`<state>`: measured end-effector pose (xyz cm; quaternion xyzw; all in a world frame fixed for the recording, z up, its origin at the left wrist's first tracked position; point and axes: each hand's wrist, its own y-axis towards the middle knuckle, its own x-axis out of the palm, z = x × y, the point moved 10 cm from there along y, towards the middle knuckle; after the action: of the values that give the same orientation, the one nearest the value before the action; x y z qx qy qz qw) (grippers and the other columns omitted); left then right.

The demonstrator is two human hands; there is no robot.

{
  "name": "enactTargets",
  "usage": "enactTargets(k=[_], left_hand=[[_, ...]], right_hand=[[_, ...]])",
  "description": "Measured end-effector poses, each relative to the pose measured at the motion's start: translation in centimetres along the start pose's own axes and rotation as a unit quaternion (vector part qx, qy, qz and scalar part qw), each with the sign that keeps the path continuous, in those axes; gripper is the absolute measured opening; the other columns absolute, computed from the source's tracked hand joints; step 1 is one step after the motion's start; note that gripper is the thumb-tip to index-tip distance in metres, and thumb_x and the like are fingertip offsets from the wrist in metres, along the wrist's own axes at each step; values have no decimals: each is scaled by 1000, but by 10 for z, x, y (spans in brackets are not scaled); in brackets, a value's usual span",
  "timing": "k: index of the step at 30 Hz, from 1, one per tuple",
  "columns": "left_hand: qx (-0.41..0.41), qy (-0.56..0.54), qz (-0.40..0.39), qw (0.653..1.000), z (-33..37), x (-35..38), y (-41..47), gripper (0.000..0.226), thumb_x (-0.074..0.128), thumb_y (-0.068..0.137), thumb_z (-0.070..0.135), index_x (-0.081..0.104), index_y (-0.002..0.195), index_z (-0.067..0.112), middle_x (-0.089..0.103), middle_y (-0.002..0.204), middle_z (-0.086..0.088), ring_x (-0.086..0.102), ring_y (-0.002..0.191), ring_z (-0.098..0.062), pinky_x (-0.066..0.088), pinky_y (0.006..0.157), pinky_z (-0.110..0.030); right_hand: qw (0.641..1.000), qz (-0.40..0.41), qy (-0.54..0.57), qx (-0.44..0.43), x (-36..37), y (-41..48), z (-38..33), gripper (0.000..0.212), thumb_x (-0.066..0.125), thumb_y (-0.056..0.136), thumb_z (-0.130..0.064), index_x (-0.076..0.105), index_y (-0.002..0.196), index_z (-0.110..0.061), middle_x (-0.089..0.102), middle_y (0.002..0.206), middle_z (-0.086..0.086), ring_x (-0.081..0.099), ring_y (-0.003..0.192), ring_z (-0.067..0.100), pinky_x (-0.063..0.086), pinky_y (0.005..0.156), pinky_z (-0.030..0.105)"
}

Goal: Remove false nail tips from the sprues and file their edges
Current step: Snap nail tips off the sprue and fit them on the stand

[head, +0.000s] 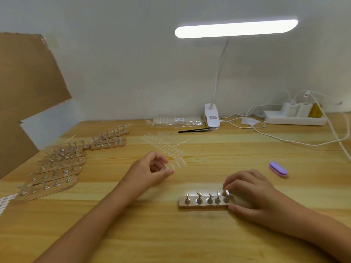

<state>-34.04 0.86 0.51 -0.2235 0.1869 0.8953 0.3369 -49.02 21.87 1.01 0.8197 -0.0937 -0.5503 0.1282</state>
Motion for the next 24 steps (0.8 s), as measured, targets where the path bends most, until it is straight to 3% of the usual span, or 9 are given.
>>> enactTargets(k=[3, 7, 11, 15, 20, 24], left_hand=[[-52, -207, -16, 977, 13, 19, -12, 42, 87, 71, 39, 61, 100, 21, 66, 73, 12, 59, 65, -1, 47, 67, -18], [-75, -369, -91, 922, 45, 51, -24, 49, 86, 60, 35, 62, 100, 18, 62, 73, 5, 55, 63, -8, 52, 66, -21], [-70, -359, -116, 924, 73, 67, -30, 38, 80, 70, 28, 61, 101, 17, 59, 71, 6, 54, 64, -8, 50, 76, -26], [-48, -339, -134, 930, 80, 74, -40, 31, 78, 72, 30, 62, 96, 22, 60, 71, 8, 55, 63, -6, 49, 72, -21], [-97, -427, -174, 882, 80, 88, -47, 35, 85, 60, 46, 81, 86, 22, 68, 73, 4, 59, 63, -4, 51, 62, -15], [-64, -332, -129, 932, 74, 78, -51, 37, 79, 64, 54, 79, 89, 27, 63, 72, 11, 56, 69, -2, 47, 75, -20]], right_hand=[[999, 25, 38, 10, -16, -4, -4, 37, 60, 82, -62, 60, 115, -45, 51, 123, -31, 42, 127, 2, 35, 104, 27], [974, 175, 141, 11, -61, 10, -20, 45, 65, 81, -50, 53, 125, -47, 67, 109, -17, 63, 109, 8, 43, 94, 19], [971, 201, 128, -29, -77, 29, -44, 32, 68, 86, -31, 59, 117, -34, 70, 97, -16, 68, 91, 3, 49, 84, 14], [952, 243, 184, -16, -78, 23, -43, 20, 68, 83, -25, 69, 103, -26, 73, 92, -11, 70, 86, 11, 55, 80, 23], [945, 266, 189, -31, -78, 7, -47, 13, 75, 84, -26, 70, 96, -29, 73, 90, -14, 70, 83, 8, 50, 76, 12], [955, 235, 175, -41, -68, 7, -55, 17, 77, 82, -24, 67, 94, -32, 68, 81, -13, 65, 76, 5, 42, 72, 5]])
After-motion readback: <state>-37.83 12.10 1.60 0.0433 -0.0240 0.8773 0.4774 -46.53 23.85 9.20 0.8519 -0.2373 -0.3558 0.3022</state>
